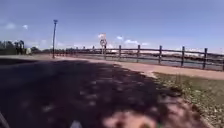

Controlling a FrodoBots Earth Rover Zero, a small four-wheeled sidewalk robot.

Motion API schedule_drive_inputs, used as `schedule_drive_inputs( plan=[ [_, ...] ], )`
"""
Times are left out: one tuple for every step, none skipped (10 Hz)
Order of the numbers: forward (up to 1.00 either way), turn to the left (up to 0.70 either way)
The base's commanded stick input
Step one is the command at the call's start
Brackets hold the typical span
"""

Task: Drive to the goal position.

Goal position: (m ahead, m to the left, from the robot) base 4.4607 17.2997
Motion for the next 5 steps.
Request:
schedule_drive_inputs(
  plan=[
    [1.0, 0.0],
    [1.0, 0.0],
    [1.0, 0.0],
    [1.0, 0.0],
    [1.0, 0.0]
  ],
)
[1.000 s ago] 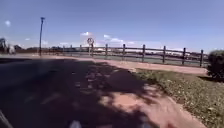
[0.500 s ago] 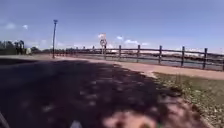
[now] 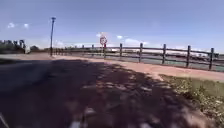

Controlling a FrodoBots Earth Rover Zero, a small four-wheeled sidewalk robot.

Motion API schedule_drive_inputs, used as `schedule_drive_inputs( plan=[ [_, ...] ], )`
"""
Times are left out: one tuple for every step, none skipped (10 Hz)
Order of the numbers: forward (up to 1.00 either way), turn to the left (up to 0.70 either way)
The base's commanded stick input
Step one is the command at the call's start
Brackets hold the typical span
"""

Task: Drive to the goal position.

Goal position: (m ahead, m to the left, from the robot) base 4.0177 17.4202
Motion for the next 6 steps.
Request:
schedule_drive_inputs(
  plan=[
    [1.0, 0.0],
    [1.0, 0.0],
    [1.0, 0.0],
    [1.0, 0.0],
    [1.0, 0.0],
    [1.0, 0.0]
  ],
)
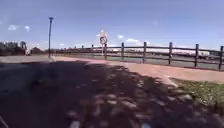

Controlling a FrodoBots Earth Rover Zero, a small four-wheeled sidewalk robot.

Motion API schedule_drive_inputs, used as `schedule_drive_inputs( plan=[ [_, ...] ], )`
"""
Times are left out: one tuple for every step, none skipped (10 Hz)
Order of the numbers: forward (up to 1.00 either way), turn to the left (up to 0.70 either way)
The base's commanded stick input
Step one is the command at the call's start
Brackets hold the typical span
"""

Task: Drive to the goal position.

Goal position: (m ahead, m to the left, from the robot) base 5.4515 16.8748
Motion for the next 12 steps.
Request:
schedule_drive_inputs(
  plan=[
    [1.0, 0.0],
    [1.0, 0.0],
    [1.0, 0.0],
    [1.0, 0.0],
    [1.0, 0.05],
    [1.0, 0.34],
    [1.0, 0.4],
    [1.0, 0.4],
    [1.0, 0.4],
    [1.0, 0.4],
    [1.0, 0.4],
    [1.0, 0.39]
  ],
)
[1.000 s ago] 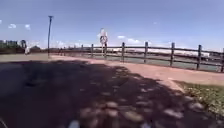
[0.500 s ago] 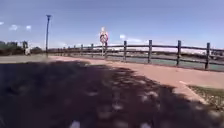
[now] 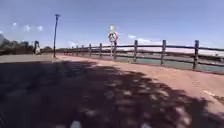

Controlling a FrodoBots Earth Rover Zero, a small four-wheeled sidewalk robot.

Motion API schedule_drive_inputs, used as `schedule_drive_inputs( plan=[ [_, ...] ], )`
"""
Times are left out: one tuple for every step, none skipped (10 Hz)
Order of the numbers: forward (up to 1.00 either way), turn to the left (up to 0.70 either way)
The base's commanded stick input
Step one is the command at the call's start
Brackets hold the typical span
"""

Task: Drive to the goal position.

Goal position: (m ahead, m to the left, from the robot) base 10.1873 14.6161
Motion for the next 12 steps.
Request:
schedule_drive_inputs(
  plan=[
    [1.0, 0.26],
    [1.0, 0.11],
    [1.0, 0.0],
    [1.0, 0.0],
    [1.0, 0.0],
    [1.0, 0.1],
    [1.0, 0.4],
    [1.0, 0.4],
    [1.0, 0.27],
    [1.0, 0.0],
    [1.0, 0.0],
    [1.0, 0.0]
  ],
)
